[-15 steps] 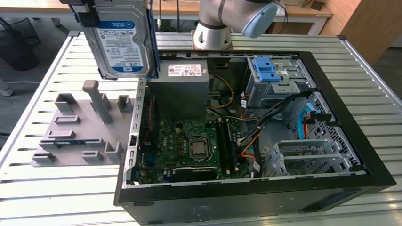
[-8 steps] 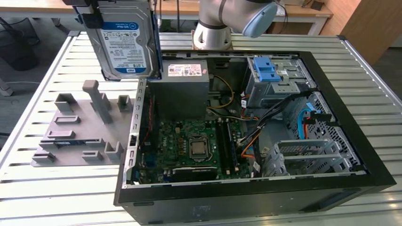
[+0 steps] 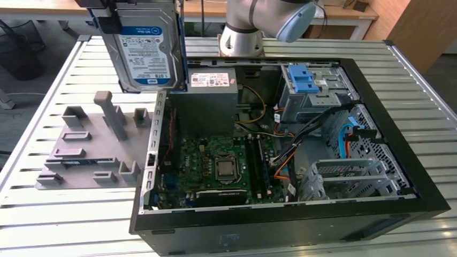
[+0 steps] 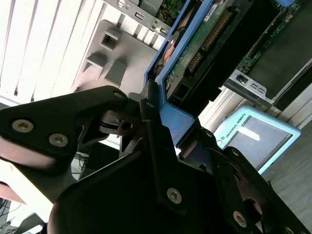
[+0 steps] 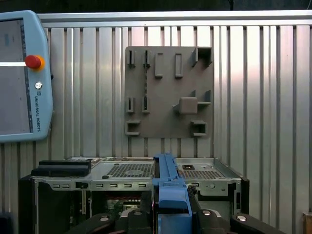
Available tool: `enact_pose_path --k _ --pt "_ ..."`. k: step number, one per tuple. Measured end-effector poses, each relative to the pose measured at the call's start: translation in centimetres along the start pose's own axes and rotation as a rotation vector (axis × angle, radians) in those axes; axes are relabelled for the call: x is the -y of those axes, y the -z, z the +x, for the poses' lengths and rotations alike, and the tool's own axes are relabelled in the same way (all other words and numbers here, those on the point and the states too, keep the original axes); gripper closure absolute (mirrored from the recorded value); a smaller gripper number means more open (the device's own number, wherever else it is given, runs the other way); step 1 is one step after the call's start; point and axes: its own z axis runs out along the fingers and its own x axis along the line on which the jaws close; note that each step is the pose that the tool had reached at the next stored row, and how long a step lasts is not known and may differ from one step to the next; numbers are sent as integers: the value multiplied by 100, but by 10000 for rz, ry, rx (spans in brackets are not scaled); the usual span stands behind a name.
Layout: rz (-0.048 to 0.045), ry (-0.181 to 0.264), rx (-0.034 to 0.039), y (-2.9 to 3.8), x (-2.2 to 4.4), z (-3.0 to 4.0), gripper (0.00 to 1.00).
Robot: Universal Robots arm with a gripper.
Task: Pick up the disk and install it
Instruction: 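Pick up the disk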
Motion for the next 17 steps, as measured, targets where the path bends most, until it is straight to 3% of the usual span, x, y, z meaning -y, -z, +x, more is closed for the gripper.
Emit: enact_pose_path --k 17 --pt "-2 0 0 -4 197 51 63"
